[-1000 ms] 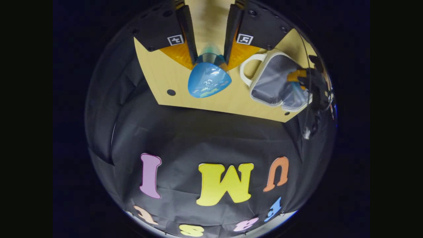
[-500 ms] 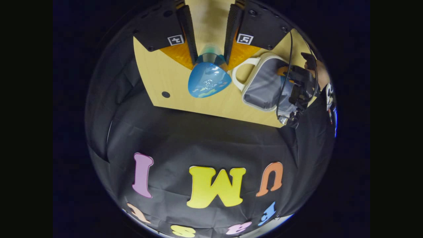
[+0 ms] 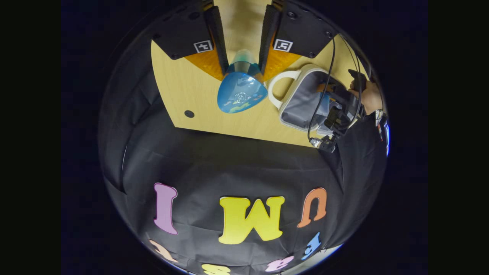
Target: First open the suitcase, pack the skin care products into it, and then close the suitcase.
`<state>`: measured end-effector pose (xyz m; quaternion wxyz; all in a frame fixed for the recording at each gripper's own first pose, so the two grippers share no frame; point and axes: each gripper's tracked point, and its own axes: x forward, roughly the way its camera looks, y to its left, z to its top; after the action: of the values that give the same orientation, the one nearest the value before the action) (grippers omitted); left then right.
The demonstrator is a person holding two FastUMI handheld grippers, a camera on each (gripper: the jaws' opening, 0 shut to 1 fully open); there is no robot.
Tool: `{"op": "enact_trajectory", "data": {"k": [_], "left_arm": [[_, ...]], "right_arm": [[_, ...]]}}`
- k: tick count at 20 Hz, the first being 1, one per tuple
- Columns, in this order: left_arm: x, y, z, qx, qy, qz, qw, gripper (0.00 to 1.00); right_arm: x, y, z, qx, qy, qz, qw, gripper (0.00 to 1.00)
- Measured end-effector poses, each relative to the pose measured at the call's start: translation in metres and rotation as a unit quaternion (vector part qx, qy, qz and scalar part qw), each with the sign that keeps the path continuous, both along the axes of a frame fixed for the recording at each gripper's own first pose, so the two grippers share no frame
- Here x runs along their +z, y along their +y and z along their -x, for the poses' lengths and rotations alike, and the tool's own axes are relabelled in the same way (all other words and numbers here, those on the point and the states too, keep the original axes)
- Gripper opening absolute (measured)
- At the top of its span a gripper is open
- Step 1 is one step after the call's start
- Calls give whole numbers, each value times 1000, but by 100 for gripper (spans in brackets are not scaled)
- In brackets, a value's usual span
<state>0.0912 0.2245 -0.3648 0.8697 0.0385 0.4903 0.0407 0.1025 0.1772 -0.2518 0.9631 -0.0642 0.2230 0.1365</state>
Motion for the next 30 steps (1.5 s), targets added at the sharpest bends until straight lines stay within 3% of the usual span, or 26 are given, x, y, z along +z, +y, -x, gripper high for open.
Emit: {"op": "enact_trajectory", "data": {"k": [1, 4, 5, 6, 9, 10, 12, 13, 14, 15, 16, 17, 19, 20, 21, 22, 25, 30], "left_arm": [[-2, 1, -2, -2, 2, -3, 1000, 39], [-2, 0, -3, -5, 9, -10, 1000, 39], [-5, 0, -5, -5, 13, -10, 1000, 43], [-4, 0, -5, -5, 12, -9, 1000, 39], [-5, 0, -5, 1, 25, 0, 1000, 45], [-6, 0, -6, 1, 27, 0, 1000, 41], [-6, -1, -5, 2, 26, 1, 1000, 42], [-6, 0, -5, 4, 25, 1, 1000, 52], [-5, 1, -5, 6, 25, -2, 1000, 46], [-4, 3, -2, 9, 27, -7, 1000, 48], [-1, 2, 1, 8, 23, -5, 1000, 50], [8, -2, -5, 3, -7, 7, 1000, 57], [34, -3, -8, -5, -75, 21, 997, 60], [51, 0, -6, -1, -105, 23, 994, 59], [67, 6, -3, 3, -137, 22, 990, 80], [88, 13, 1, 7, -167, 20, 986, 71], [150, 31, 22, -6, -257, 8, 966, 75], [241, 47, 60, -37, -378, -2, 925, 97]], "right_arm": [[1, -1, -1, -1, -1, -2, 1000, 41], [1, -2, 2, -2, 0, -3, 1000, 41], [2, -2, 4, -3, 0, 0, 1000, 41], [1, -2, 6, -4, 1, 3, 1000, 40], [2, 7, 13, 9, 8, 7, 1000, 41], [4, 10, 14, 11, 8, 10, 1000, 41], [8, 16, 16, 13, 6, 11, 1000, 41], [9, 22, 16, 14, 6, 11, 1000, 41], [11, 27, 17, 17, 5, 10, 1000, 41], [13, 33, 19, 20, 4, 8, 1000, 41], [16, 41, 19, 24, 2, 7, 1000, 41], [20, 47, 16, 28, -2, 10, 1000, 41], [32, 61, 11, 37, -17, 15, 999, 40], [39, 71, 7, 45, -24, 18, 999, 41], [43, 80, 2, 53, -30, 20, 998, 41], [47, 90, -4, 60, -34, 23, 997, 40], [43, 126, -18, 74, -27, 20, 997, 41], [-1, 191, -23, 82, 30, 5, 996, 41]]}}
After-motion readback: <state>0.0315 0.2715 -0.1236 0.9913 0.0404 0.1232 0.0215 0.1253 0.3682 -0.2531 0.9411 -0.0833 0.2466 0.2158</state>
